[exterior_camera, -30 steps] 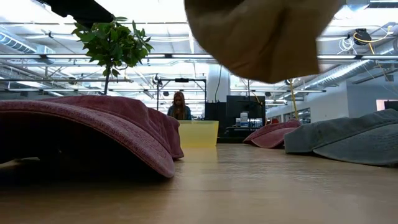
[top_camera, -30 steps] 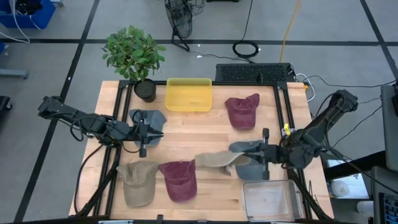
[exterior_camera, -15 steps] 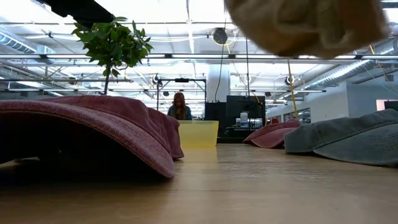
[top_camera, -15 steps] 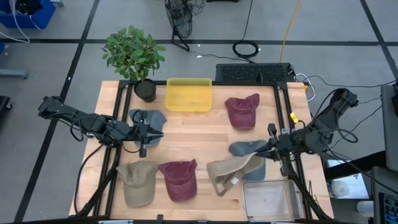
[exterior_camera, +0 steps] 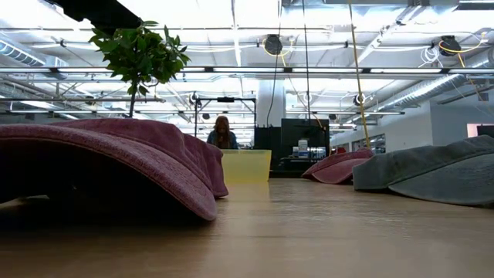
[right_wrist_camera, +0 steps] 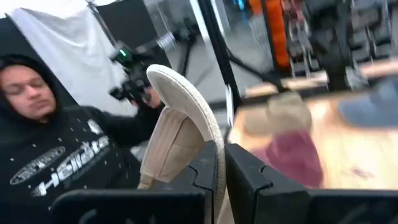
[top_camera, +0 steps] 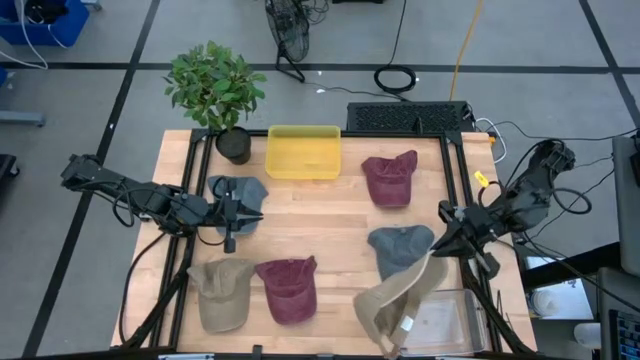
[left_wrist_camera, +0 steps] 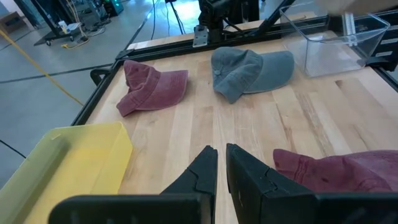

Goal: Pick & Place hat
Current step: Put the top brown cap into the transparent bin

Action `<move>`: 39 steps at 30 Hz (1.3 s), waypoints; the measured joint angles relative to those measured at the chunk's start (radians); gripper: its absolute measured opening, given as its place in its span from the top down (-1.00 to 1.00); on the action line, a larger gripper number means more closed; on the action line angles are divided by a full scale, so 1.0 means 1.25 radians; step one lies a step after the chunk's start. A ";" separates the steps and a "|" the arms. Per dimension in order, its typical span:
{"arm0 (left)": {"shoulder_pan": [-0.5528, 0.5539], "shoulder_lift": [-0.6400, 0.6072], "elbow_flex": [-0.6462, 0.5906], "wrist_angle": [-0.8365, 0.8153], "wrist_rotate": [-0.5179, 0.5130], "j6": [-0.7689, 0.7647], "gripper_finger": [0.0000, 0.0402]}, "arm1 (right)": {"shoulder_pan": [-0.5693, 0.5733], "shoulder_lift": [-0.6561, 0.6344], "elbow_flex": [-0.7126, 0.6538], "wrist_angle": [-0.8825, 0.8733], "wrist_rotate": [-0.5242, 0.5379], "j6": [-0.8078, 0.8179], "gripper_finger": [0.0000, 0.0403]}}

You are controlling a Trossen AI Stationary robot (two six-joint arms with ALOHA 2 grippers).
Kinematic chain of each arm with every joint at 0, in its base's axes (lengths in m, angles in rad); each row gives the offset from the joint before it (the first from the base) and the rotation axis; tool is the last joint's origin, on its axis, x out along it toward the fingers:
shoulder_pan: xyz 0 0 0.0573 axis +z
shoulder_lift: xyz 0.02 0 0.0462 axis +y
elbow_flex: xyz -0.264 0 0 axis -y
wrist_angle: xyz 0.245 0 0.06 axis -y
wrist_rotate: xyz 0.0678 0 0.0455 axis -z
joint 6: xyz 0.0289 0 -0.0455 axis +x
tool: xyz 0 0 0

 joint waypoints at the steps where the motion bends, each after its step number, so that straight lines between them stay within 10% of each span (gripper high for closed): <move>1: 0.000 0.000 0.000 0.000 0.000 0.000 0.79 | 0.000 -0.001 0.000 -0.028 0.000 0.026 0.93; 21: 0.000 0.001 0.000 0.000 0.000 -0.017 0.79 | -0.001 -0.127 0.000 -0.385 -0.045 0.437 0.93; 39: 0.000 0.001 0.000 -0.025 0.000 -0.063 0.79 | -0.001 -0.086 0.000 -0.440 -0.173 0.531 0.93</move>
